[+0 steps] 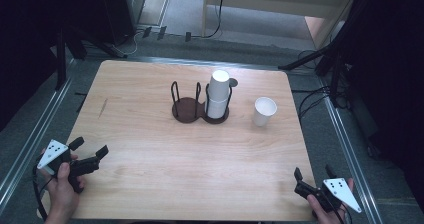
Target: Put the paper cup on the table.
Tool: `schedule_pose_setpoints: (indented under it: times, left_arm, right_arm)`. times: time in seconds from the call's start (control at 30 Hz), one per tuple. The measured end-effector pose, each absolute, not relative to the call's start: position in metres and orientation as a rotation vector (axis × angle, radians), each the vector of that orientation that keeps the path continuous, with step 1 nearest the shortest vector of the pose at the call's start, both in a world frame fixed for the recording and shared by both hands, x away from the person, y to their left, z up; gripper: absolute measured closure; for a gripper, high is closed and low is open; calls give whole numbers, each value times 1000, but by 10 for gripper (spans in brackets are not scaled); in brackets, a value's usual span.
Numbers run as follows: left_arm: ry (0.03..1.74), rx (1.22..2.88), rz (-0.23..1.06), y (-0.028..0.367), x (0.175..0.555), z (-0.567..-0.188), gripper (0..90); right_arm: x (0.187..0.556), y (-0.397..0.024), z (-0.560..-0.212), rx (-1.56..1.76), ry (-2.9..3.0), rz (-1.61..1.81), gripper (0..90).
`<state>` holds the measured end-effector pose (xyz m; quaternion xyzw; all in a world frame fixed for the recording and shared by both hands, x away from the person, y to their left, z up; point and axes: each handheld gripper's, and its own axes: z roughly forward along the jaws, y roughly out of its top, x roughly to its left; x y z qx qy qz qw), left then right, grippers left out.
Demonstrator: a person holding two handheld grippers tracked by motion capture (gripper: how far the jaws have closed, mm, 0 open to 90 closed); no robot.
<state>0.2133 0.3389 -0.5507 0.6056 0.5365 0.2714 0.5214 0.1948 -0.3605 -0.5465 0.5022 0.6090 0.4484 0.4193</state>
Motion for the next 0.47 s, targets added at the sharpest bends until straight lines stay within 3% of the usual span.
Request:
schedule_pose_setpoints:
  times: [0.47]
  left_arm:
    - [1293,1414,631,343,213,-551,0]
  right_arm:
    - [197,-356,-546,1239,1551,1047,0]
